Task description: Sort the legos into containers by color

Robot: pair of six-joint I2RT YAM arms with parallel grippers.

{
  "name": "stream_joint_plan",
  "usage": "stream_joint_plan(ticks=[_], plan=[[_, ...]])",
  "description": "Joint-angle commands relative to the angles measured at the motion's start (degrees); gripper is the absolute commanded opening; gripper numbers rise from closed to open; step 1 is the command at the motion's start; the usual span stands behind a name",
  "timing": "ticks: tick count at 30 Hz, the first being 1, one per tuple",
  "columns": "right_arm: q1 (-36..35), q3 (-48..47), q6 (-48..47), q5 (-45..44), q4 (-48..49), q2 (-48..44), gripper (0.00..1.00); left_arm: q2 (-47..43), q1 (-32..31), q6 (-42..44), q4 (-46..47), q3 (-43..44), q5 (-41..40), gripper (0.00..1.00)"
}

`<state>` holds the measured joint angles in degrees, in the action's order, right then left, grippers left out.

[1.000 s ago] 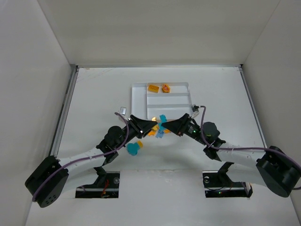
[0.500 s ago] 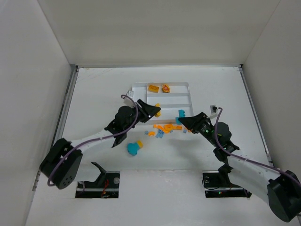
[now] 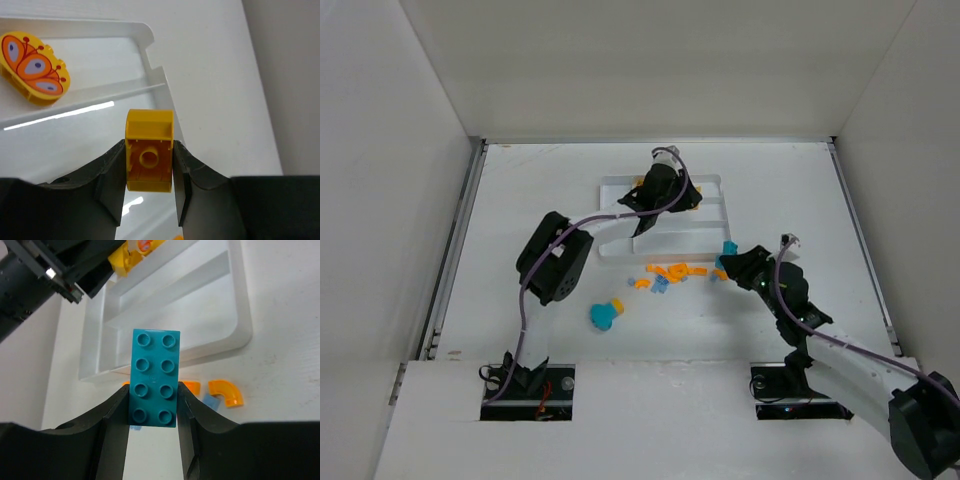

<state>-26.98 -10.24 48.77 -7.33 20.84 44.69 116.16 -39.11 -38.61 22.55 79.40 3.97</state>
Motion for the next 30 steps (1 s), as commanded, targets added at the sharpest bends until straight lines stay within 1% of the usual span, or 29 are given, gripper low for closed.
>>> stream_joint_plan(ticks=[1,5,14,17,20,23,27,30], plan=[[0.0,1.1,-1.8,-3.4,2.7,2.7,0.31,4.6,-0.7,8.2,-6.2,10.2,-2.2,0.21],[0.0,0.7,-1.9,-2.9,4.5,6.1,0.31,11.0,-0.1,11.3,-9.6,20.0,-2.3,0.22],[-0.1,1.1,-1.8,-2.6,4.6,5.7,0.31,23.2,1.5,14.4,-16.8,38.4,-3.3,0.24],[-0.1,1.1,-1.9,-2.4,4.6,5.7,0.31,25.5,1.5,16.8,-18.3,42.1,-3.5,0.25],[-0.1,1.1,-1.9,-2.4,5.0,6.0,0.31,26.2,1.3,19.9,-18.9,43.6,-3.6,0.27],[-0.1,0.8,-2.2,-2.2,5.1,6.5,0.31,26.1,0.8,22.8,-18.8,43.6,-5.0,0.32],[-0.1,0.8,-2.2,-2.2,5.1,6.3,0.31,25.0,0.6,24.6,-18.2,42.2,-6.1,0.49],[-0.1,0.9,-2.3,-2.2,5.1,6.3,0.31,23.1,0.4,24.7,-17.3,40.0,-6.4,0.59]])
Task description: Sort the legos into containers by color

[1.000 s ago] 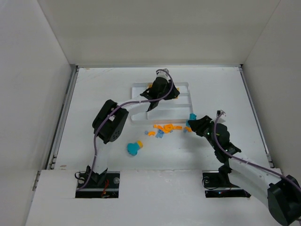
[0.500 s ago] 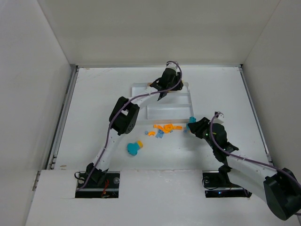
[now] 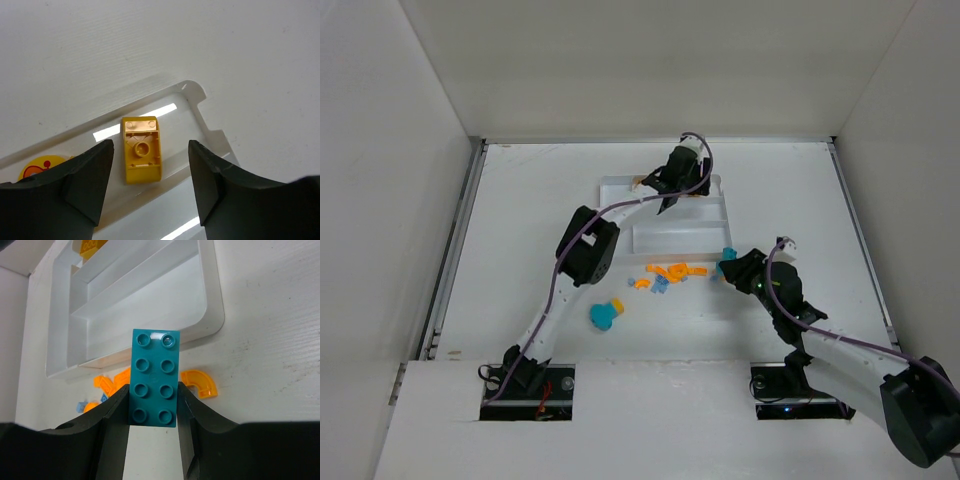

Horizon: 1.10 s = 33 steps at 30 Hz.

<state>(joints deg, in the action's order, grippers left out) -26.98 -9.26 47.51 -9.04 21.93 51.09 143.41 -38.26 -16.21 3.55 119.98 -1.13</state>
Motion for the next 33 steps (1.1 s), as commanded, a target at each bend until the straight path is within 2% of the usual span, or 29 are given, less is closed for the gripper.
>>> stream_joint_plan(ticks=[1,4,7,12,21,24,28,33], plan=[[-0.1,-0.1,-1.0,-0.5,4.0,-0.1,0.31,-5.4,-0.5,2.3,2.3,-1.8,-1.4,0.62],[-0.2,-0.1,-1.1,-0.5,4.0,-0.1,0.31,-11.0,-0.5,1.4,5.3,-7.7,-1.8,0.63],[-0.2,-0.1,-1.1,-0.4,4.0,-0.1,0.31,-19.7,-0.5,-2.8,9.7,-17.3,-2.0,0.57],[-0.2,-2.0,0.8,1.5,3.8,-0.5,0.31,-38.4,-0.7,-15.4,18.6,-39.1,-1.6,0.47],[-3.6,-9.1,5.8,4.2,4.2,-1.3,0.31,-61.9,-5.3,-32.6,34.8,-73.1,0.4,0.39],[-4.8,-11.1,8.6,5.3,6.1,0.6,0.31,-67.0,-7.8,-36.3,38.5,-80.2,0.1,0.40],[-6.6,-13.0,12.8,6.0,10.5,3.2,0.31,-72.3,-8.8,-43.0,40.8,-86.6,-0.7,0.47],[-9.4,-14.6,19.1,5.9,16.7,8.0,0.31,-73.7,-9.6,-50.0,51.0,-93.0,-2.3,0.52]])
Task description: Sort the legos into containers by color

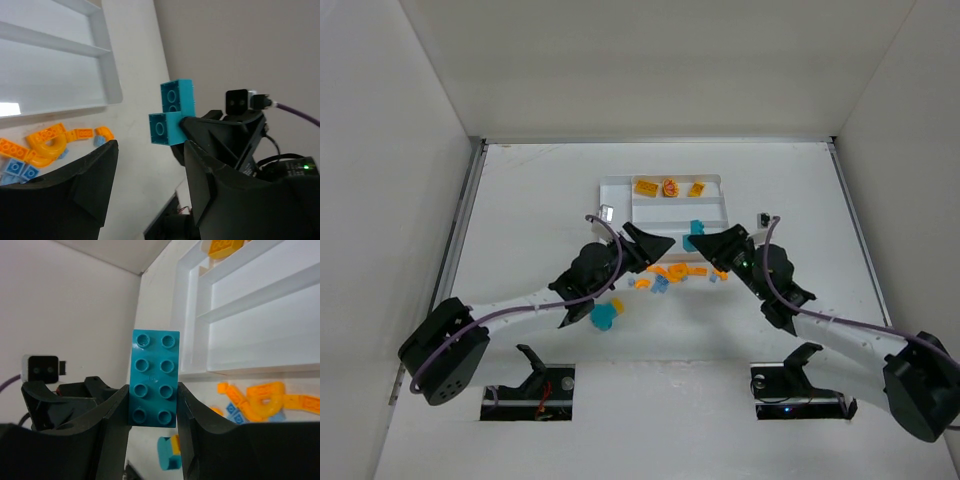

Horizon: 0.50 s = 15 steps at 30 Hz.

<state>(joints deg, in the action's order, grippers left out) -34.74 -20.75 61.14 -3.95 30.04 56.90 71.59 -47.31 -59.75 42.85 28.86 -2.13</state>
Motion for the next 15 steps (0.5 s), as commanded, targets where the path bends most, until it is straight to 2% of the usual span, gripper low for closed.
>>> stream_joint_plan(ticks=[1,8,15], plan=[[-2.0,-3.3,6.4,0.7,10.1,3.3,0.31,-1.6,-0.5,-7.3,13.9,-2.9,-1.3,0.53],[-4.1,-3.9,14.0,-0.2,19.9,10.8,0.31,3.1,0.3,-13.3,26.9,-7.2,-1.0,0.54],[-5.6,-5.2,17.6,-1.0,25.2,15.4,0.31,2.6,1.7,-13.6,28.0,-7.2,-0.9,0.53]])
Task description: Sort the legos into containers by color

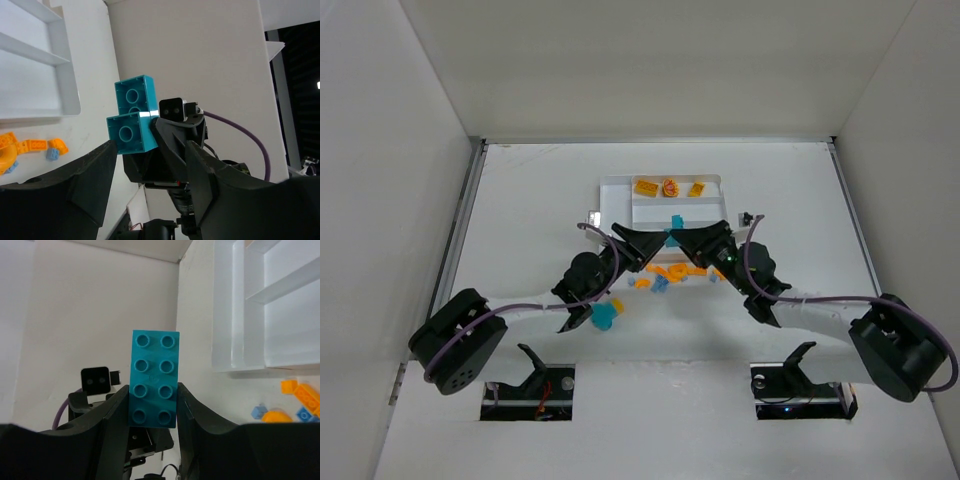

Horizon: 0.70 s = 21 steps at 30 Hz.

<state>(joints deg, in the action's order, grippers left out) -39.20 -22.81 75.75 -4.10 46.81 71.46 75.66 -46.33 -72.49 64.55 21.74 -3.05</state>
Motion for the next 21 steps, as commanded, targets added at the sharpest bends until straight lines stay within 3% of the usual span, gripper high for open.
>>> stream_joint_plan(ticks=[1,15,21], plan=[[-1.4,-3.3,3.3,-0.8,8.9,1.3,0.31,-1.5,0.9,-0.7,6.3,-0.1,0.0,0.53],[-2.0,-2.5,9.1,0.5,21.3,9.6,0.32,1.2,2.9,-1.4,5.9,1.5,1.5,0.50],[-0.8,-1.4,6.0,-0.4,18.5,6.9,0.32,-0.9,5.1,-1.2,3.9,-0.9,0.9,0.50]])
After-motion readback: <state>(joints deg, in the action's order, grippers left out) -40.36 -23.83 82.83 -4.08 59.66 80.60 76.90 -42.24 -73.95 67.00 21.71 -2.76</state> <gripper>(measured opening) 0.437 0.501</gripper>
